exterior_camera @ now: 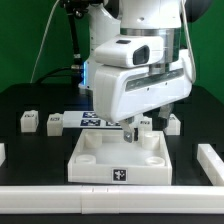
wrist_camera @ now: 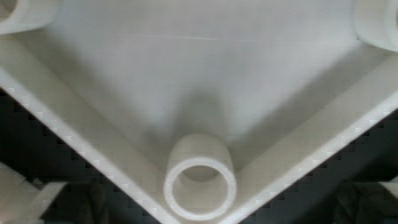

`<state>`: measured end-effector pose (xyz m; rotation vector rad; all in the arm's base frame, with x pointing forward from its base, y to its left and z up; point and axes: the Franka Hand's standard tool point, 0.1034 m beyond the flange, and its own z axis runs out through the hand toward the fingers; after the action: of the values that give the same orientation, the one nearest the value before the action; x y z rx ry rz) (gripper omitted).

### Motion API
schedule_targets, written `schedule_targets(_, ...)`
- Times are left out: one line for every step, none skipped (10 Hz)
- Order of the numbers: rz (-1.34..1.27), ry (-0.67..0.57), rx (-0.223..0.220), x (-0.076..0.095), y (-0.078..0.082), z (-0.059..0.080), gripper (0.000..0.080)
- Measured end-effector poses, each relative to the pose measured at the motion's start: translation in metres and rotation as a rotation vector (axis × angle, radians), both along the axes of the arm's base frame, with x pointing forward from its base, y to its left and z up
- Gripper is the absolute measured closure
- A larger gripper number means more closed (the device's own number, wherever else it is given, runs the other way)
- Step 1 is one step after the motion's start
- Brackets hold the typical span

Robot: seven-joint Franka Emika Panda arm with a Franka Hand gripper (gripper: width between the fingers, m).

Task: Assemble one leg

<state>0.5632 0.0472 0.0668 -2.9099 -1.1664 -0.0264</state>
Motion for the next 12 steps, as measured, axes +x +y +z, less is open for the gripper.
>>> schedule_targets(-0.005, 0.000, 0.000, 0.000, 0.000, 0.000, 0.0150)
schedule_targets(-0.005, 0.000, 0.000, 0.000, 0.000, 0.000, 0.0150)
schedule_targets(-0.005, 0.000, 0.000, 0.000, 0.000, 0.000, 0.0150)
schedule_targets(-0.004, 0.000, 0.000, 0.000, 0.000, 0.000, 0.0150)
schedule_targets(-0.004, 0.000, 0.000, 0.000, 0.000, 0.000, 0.0150)
schedule_targets(-0.004, 0.000, 0.000, 0.000, 0.000, 0.000, 0.0150)
schedule_targets(-0.002, 0.001, 0.000, 0.000, 0.000, 0.000, 0.0150)
schedule_targets(0.090, 0.007, -0.001, -0.003, -0.006, -0.004, 0.0150)
schedule_targets(0.157, 0.018, 0.000, -0.014, -0.010, -0.012, 0.0150)
schedule_targets(0.232, 0.027, 0.002, -0.025, -0.011, -0.019, 0.0150)
schedule_targets(0.316, 0.044, 0.004, -0.033, -0.014, -0.025, 0.0150)
schedule_targets(0.361, 0.061, 0.005, -0.037, -0.015, -0.027, 0.0150)
